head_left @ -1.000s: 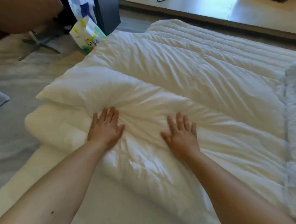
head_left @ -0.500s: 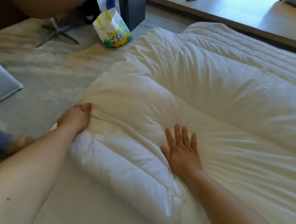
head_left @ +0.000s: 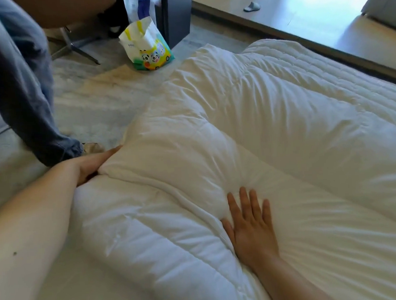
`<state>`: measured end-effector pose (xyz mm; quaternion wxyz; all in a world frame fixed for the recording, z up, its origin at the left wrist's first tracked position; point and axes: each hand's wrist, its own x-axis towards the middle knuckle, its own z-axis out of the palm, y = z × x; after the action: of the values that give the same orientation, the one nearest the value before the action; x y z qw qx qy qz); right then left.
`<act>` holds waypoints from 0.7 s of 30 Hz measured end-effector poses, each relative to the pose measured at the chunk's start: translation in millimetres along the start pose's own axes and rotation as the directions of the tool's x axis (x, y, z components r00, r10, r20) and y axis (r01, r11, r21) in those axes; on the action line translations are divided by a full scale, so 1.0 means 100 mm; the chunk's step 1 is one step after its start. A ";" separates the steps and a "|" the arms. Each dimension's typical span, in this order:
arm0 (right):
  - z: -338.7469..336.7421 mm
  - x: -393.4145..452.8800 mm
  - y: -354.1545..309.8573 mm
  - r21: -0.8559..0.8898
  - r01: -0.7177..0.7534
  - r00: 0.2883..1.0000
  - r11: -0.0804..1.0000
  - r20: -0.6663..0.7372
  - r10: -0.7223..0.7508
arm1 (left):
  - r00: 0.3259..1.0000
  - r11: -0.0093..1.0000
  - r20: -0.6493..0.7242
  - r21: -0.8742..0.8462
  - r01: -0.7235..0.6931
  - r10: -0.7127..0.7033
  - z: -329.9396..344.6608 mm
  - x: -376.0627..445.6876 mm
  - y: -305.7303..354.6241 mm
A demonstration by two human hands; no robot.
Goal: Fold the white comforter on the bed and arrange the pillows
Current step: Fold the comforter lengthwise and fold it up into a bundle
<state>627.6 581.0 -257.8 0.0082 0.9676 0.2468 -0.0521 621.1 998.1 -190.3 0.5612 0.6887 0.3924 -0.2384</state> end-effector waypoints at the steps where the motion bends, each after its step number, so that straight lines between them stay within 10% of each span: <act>1: -0.01 0.00 0.00 0.002 -0.006 1.000 1.000 0.002 0.006 | 1.000 1.000 0.008 -0.024 -0.002 0.002 0.01 -0.04 0.02; 13: -0.06 0.00 -0.01 0.026 -0.008 0.999 1.000 0.050 0.007 | 0.938 0.943 -0.099 -0.005 -0.333 0.331 -0.06 -0.54 0.35; 18: -0.18 0.02 0.01 0.051 0.007 0.988 0.999 0.153 -0.015 | 0.728 0.724 -0.070 0.204 -0.658 0.682 0.43 -1.23 1.15; 21: -0.55 0.08 0.24 0.536 -0.057 0.968 0.842 0.235 -0.084 | 0.543 0.482 0.048 0.401 -0.779 0.838 1.19 -1.85 1.71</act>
<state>651.4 565.9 -203.9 -0.2333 0.9148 0.2258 -0.2404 665.4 822.5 21.2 0.4312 0.9014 0.0093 0.0382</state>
